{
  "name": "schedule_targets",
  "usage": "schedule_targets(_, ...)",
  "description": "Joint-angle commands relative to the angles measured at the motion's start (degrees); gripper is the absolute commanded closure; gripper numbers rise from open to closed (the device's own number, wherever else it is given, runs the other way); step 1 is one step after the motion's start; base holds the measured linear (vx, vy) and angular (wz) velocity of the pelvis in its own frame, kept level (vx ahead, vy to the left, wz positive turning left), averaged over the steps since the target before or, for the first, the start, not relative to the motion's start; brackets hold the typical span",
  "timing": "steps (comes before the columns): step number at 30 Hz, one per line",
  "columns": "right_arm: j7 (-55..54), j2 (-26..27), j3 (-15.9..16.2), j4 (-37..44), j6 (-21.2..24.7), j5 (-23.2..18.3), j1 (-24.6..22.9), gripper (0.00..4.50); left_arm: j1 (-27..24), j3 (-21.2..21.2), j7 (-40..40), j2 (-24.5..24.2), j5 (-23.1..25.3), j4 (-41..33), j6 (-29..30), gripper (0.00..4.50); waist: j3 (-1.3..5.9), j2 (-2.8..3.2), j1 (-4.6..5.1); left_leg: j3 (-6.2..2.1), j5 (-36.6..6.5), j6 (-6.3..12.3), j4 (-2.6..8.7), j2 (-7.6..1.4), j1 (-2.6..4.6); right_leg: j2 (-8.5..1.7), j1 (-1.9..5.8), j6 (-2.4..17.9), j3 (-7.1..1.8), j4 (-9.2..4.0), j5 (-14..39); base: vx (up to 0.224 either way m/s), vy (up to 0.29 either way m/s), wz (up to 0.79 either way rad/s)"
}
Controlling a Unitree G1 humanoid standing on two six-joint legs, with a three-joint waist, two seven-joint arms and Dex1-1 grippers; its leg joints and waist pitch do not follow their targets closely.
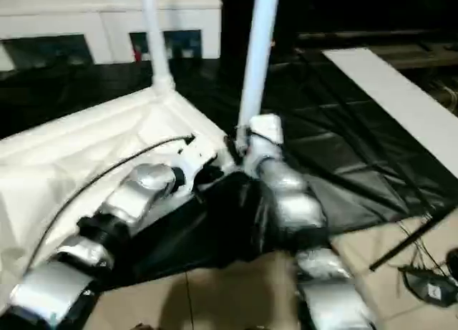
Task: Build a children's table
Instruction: Rotate leg to tighten
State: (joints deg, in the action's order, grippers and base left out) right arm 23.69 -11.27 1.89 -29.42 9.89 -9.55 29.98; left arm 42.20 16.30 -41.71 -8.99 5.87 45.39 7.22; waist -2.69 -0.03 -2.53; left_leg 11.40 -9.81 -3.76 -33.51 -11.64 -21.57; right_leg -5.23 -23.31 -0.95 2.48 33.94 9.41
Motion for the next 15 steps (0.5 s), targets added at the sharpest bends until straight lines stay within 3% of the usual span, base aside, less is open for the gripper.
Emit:
schedule_targets(1,7.11,-2.78,2.18,5.93,2.33,-1.12,-2.71,0.96,-1.67,1.97,-4.11,-2.12,1.56,2.57,-0.57,4.50,3.87,0.19,0.12,-0.53,-13.17,3.35,3.82,-1.05,0.71,-1.84,2.84,13.55,-1.56,-3.49,4.81,0.000,0.000,0.00)
schedule_targets(4,17.93,-10.78,4.82,15.53,5.06,-4.03,-9.18,0.96,-1.33,2.24,-9.17,-4.79,1.38,3.32,-4.46,4.50,3.39,0.17,0.17,-0.63,-17.80,3.11,4.15,-1.17,0.87,-2.00,2.72,12.38,-1.61,-4.41,12.78,0.000,0.000,0.00)
schedule_targets(5,19.91,-12.67,5.04,17.30,5.43,-4.62,-10.60,0.96,-1.37,2.35,-10.93,-5.61,1.19,3.08,-5.20,4.50,3.41,0.15,0.18,-0.72,-18.63,2.78,4.25,-1.28,0.90,-2.10,2.70,12.13,-1.58,-4.48,14.40,0.000,0.000,0.00)
schedule_targets(6,21.15,-13.90,4.98,18.47,5.84,-5.01,-11.59,0.96,-1.42,2.39,-12.19,-6.16,1.00,2.85,-5.30,4.50,3.28,0.62,0.19,-0.78,-19.67,2.38,4.35,-1.31,1.06,-2.11,2.48,11.92,-1.59,-4.68,16.17,0.000,0.000,0.00)
schedule_targets(8,21.59,-15.50,3.93,19.64,6.49,-4.64,-12.85,0.96,-2.26,3.38,-17.34,-8.17,0.29,0.81,-5.81,4.50,3.10,0.50,0.63,-0.92,-22.41,1.20,4.48,-1.27,1.08,-2.12,2.11,10.87,-1.58,-5.18,21.03,0.000,0.000,0.00)
schedule_targets(10,21.13,-15.58,3.42,19.96,7.04,-4.44,-13.02,0.96,-2.70,3.79,-19.18,-8.82,-0.06,-0.15,-5.67,4.50,3.09,0.55,0.99,-1.06,-22.42,0.68,4.56,-1.21,0.86,-2.21,2.11,10.82,-1.59,-5.15,22.27,0.000,0.000,0.00)
schedule_targets(13,19.02,-14.67,2.70,19.99,8.14,-3.71,-12.29,0.96,-3.83,4.48,-22.80,-10.05,-0.77,-3.01,-5.86,4.50,3.13,0.64,1.04,-0.91,-22.78,0.11,4.49,-1.37,1.20,-2.07,1.67,12.06,-1.75,-4.98,20.66,0.000,0.000,0.00)
schedule_targets(14,18.84,-14.58,2.73,19.99,8.21,-3.73,-12.20,0.89,-3.84,4.43,-22.79,-10.06,-0.75,-3.15,-5.69,4.23,3.16,0.34,0.96,-0.83,-22.66,0.15,4.44,-1.41,1.29,-2.06,1.60,12.21,-1.76,-4.95,20.17,0.000,0.000,0.00)
schedule_targets(15,18.51,-14.39,2.88,20.02,8.48,-3.90,-12.03,0.85,-3.70,3.98,-22.37,-9.89,-0.81,-3.12,-5.34,4.06,3.19,0.60,0.75,-0.72,-22.26,0.19,4.35,-1.42,1.52,-2.09,1.45,12.56,-1.83,-4.85,19.35,0.000,0.000,0.00)
